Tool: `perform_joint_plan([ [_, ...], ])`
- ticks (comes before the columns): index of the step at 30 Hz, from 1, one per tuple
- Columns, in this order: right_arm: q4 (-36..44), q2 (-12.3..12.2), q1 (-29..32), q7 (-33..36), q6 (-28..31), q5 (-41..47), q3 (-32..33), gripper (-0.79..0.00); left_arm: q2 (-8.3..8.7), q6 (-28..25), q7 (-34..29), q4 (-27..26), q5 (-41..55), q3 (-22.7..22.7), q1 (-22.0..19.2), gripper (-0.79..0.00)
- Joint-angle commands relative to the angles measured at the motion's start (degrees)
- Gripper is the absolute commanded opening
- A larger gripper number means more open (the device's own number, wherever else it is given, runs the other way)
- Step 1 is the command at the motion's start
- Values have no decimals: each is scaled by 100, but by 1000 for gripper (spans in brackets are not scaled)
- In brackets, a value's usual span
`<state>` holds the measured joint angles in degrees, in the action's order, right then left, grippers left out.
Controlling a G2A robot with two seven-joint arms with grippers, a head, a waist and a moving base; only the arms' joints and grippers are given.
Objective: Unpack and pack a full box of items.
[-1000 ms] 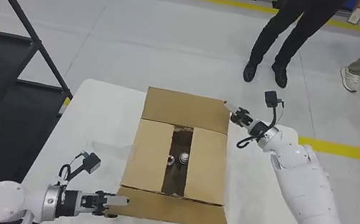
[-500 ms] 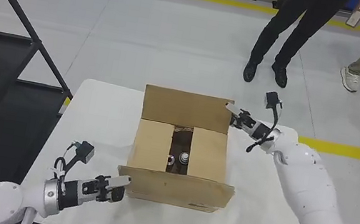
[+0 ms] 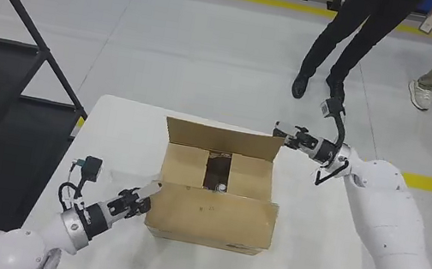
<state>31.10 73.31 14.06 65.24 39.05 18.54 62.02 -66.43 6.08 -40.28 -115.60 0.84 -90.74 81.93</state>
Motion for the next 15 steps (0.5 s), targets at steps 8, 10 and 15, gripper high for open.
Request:
perform_joint_plan([
  [8,619,-179,-101,1346,-1642,-58,-179,0,-17,-188,621,21,-374,326,-64,0],
  [10,692,-151,-90,1277,-2041,-155,-294,0,-20,-220,711,46,-444,397,-83,0],
  [15,836,-53,40,826,-2821,-89,-487,0,-29,-371,994,115,-792,601,-140,0],
])
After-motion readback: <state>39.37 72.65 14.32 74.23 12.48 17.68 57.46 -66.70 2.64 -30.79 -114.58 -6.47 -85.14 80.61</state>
